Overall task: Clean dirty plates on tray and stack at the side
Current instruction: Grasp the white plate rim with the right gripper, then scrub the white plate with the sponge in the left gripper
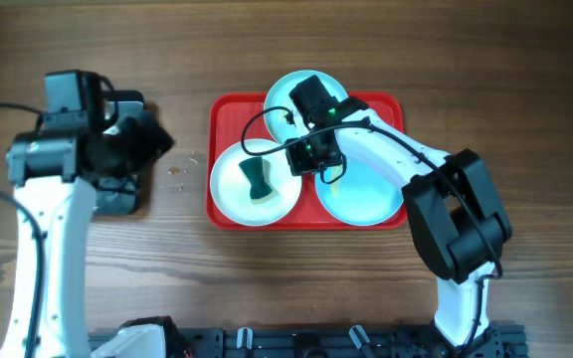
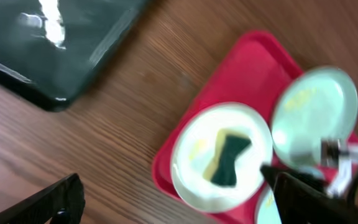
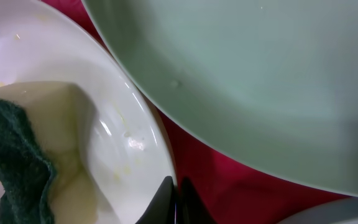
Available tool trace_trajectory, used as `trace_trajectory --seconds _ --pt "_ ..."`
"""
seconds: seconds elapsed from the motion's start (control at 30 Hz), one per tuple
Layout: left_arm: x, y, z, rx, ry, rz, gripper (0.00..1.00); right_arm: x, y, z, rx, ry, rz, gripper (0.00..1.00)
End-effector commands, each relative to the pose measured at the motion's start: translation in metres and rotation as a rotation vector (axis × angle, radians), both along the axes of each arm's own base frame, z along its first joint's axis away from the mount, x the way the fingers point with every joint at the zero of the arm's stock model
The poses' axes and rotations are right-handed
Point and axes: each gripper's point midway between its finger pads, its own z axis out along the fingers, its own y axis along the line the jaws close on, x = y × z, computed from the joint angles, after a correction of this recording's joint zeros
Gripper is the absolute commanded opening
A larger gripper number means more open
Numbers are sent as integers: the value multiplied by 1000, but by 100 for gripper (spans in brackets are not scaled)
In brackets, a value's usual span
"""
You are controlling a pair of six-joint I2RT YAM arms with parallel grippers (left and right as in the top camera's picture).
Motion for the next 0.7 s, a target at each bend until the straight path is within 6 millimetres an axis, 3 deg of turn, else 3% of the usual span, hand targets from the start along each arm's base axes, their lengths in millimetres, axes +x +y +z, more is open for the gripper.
trace_trajectory --seconds 0.0,0.03,0.1,0.17,0.2,0.37,0.57,0.67 --pt "1 -45 -36 -122 67 -193 78 -3 0 -10 -3 24 11 4" --pt "3 -53 -45 -136 78 -216 73 -4 1 -9 3 28 13 4" --pt "7 -69 -64 -164 103 -236 55 -4 2 -9 9 32 13 4" --pt "9 -83 -83 -179 141 -229 55 -4 2 -9 9 32 14 4" --pt "11 -95 -96 -181 156 -251 63 -4 2 -9 9 31 14 4" --pt "21 -133 -127 -179 176 -329 62 -4 2 -9 9 31 14 4" --pt "22 -143 -158 -164 231 -349 39 -4 2 -9 8 31 14 4" --pt "16 -143 -168 -164 274 -347 38 -4 2 -9 9 30 14 4"
